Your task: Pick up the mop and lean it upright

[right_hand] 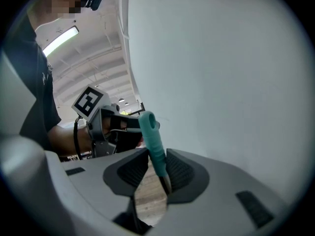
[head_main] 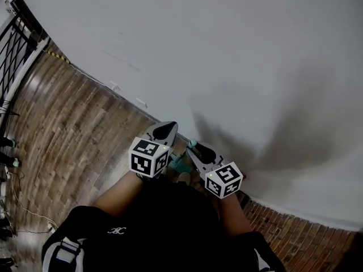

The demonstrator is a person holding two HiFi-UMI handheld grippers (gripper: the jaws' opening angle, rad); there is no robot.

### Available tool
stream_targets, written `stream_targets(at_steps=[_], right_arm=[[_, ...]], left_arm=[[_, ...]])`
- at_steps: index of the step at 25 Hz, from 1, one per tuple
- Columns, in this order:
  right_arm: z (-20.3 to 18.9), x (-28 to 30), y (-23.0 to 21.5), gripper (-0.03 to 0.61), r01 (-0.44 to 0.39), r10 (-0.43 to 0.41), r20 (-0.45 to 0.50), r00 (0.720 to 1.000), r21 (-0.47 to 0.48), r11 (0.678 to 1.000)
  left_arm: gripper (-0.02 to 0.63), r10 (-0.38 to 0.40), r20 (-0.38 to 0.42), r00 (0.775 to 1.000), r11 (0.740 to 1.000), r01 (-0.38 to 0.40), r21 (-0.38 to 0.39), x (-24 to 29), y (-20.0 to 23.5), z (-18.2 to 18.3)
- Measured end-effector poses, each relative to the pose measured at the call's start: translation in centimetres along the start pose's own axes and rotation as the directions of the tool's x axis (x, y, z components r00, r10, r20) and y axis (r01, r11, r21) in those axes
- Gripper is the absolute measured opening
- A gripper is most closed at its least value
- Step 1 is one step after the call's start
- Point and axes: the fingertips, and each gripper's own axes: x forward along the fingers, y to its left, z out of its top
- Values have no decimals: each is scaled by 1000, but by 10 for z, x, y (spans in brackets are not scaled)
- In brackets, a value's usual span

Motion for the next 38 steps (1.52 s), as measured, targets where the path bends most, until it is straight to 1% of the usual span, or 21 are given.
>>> stream_targets(at_steps=[6, 10, 13, 16, 18, 21, 28, 33, 36, 38], right_arm=[[-2, 2, 3, 123, 4, -4, -1, 1000, 6, 1000], [-1, 1, -1, 123, 26, -26, 1, 1000, 10, 1000], [0, -1, -8, 121, 61, -61, 11, 998, 18, 998], [3, -3, -18, 117, 132, -132, 37, 991, 2, 991], [5, -5, -25, 115, 176, -176, 57, 983, 5, 984], [9, -6, -41, 114, 240, -242, 80, 967, 36, 970], [13, -9, -84, 110, 349, -355, 79, 932, 80, 934], [15, -9, -115, 110, 418, -431, 80, 899, 137, 898], [16, -6, -133, 110, 463, -476, 66, 877, 144, 874], [16, -5, -142, 109, 499, -509, 53, 859, 130, 857]], left_arm=[[-3, -12, -17, 1000, 1000, 12, 12, 0, -4, -4], [-3, -22, -17, 1000, 1000, 22, 11, -1, -5, -4], [-3, -20, -17, 1000, 1000, 20, 11, -4, -6, -6], [-3, -20, -19, 1000, 1000, 21, 11, -6, -6, -7], [-3, -19, -21, 1000, 1000, 19, 9, -8, -6, -7], [-3, -12, -23, 1000, 1000, 12, 5, -9, -3, -8], [-3, -4, -22, 1000, 1000, 4, -1, -9, 2, -9], [-3, -12, -30, 999, 1000, 12, 1, -7, 1, -11], [-3, -17, -35, 999, 1000, 17, 4, -4, 0, -12], [-3, -23, -35, 999, 1000, 23, 7, -2, -1, -11]])
